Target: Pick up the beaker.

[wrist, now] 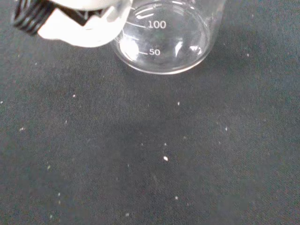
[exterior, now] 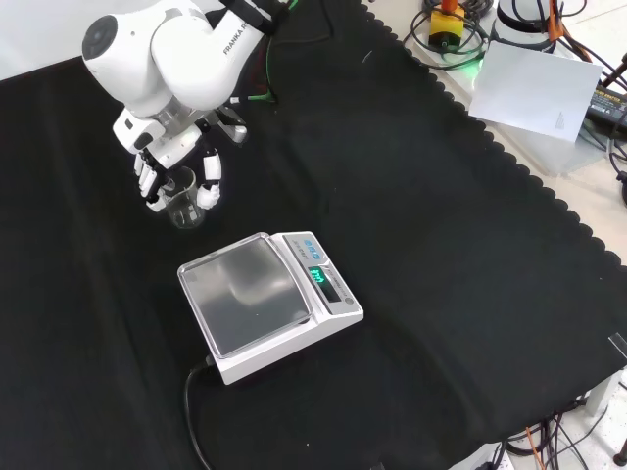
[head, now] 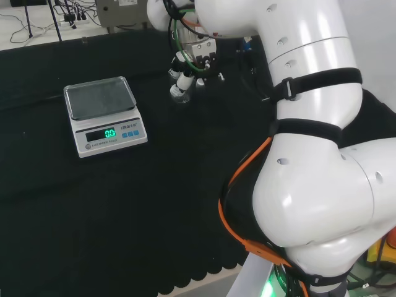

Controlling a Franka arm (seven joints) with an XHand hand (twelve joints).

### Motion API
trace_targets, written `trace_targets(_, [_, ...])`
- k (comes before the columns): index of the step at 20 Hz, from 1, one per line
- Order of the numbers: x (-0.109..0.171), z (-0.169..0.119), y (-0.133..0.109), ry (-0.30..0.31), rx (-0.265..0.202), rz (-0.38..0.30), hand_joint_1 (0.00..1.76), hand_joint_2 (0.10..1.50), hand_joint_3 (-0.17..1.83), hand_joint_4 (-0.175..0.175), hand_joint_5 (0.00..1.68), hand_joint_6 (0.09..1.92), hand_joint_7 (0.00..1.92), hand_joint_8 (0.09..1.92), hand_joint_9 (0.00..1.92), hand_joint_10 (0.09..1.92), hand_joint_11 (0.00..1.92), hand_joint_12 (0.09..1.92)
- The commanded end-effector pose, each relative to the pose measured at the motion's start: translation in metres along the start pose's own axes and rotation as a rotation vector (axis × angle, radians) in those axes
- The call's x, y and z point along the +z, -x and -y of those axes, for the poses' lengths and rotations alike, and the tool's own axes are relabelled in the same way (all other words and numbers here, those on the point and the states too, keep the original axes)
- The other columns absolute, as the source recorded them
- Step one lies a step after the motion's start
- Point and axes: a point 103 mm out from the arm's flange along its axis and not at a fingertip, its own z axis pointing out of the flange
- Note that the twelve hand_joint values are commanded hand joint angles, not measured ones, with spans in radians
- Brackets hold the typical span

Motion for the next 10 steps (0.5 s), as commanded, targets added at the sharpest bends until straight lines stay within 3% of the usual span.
trace_targets(1, [-0.011,-0.005,-0.009,0.059,0.014,0.032,1.03,0.95,0.38,0.078,0.90,1.15,0.92,1.05,1.13,0.76,0.87,1.15])
trace_targets(6, [-0.048,0.004,-0.007,0.115,0.011,0.053,1.06,0.97,0.35,0.032,0.93,1.14,0.94,1.08,1.14,0.78,0.93,1.10])
trace_targets(10, [-0.072,0.013,-0.004,0.141,0.014,0.067,1.07,0.95,0.39,0.014,0.94,1.15,0.95,1.09,1.14,0.79,0.95,1.08])
